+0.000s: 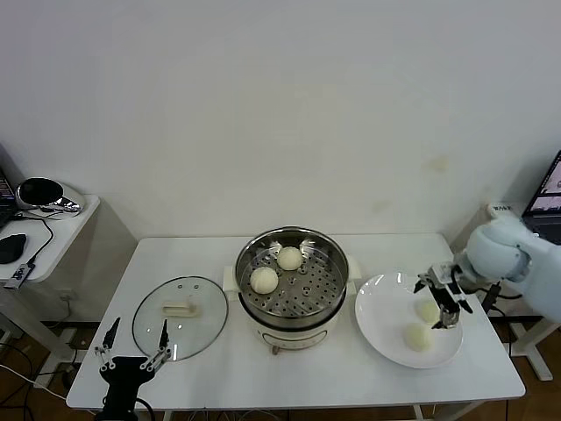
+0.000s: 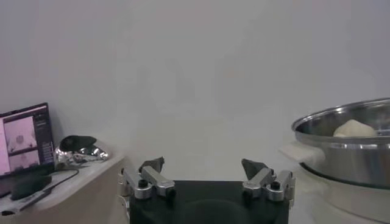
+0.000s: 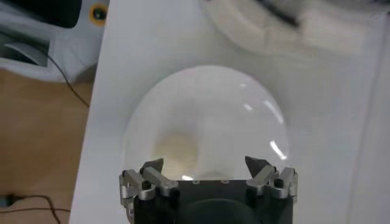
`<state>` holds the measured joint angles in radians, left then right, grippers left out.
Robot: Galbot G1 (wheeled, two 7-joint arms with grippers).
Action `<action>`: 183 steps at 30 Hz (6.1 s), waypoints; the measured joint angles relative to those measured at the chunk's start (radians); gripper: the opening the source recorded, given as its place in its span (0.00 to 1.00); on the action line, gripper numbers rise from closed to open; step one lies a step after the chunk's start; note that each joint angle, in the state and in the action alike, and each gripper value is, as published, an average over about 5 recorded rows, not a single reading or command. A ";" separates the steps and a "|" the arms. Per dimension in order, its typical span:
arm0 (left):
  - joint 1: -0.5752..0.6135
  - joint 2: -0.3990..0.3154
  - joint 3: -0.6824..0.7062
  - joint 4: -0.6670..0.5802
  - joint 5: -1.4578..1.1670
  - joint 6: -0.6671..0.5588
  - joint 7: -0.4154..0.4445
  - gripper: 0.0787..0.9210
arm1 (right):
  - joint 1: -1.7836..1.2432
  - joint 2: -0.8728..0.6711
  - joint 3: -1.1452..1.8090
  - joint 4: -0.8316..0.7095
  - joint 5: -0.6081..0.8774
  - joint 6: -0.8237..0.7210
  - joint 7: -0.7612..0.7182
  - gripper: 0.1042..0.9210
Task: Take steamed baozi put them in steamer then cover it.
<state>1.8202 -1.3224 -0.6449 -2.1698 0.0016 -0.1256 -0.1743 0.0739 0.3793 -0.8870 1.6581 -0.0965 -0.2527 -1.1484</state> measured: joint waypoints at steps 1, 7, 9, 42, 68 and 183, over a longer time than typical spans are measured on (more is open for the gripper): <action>0.000 0.000 -0.002 0.000 0.000 0.000 0.000 0.88 | -0.023 0.002 0.015 -0.006 -0.007 0.002 0.003 0.88; 0.004 -0.003 -0.010 -0.001 -0.001 0.000 -0.001 0.88 | -0.144 0.021 0.095 -0.049 -0.051 0.014 0.020 0.88; 0.005 -0.005 -0.010 -0.001 -0.001 0.000 -0.001 0.88 | -0.173 0.030 0.115 -0.066 -0.065 0.019 0.027 0.88; 0.009 -0.007 -0.018 0.004 -0.001 -0.004 -0.001 0.88 | -0.309 0.160 0.198 -0.227 -0.128 0.011 0.074 0.62; -0.005 0.003 -0.009 0.004 -0.004 -0.005 -0.001 0.88 | 0.146 0.162 0.076 -0.216 0.064 0.011 -0.005 0.54; -0.011 0.004 -0.031 0.009 -0.022 -0.003 0.005 0.88 | -0.202 0.123 0.288 -0.338 -0.171 0.150 0.020 0.88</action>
<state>1.8091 -1.3187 -0.6760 -2.1605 -0.0202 -0.1288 -0.1693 -0.1282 0.5026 -0.5995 1.3199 -0.2675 -0.1028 -1.1280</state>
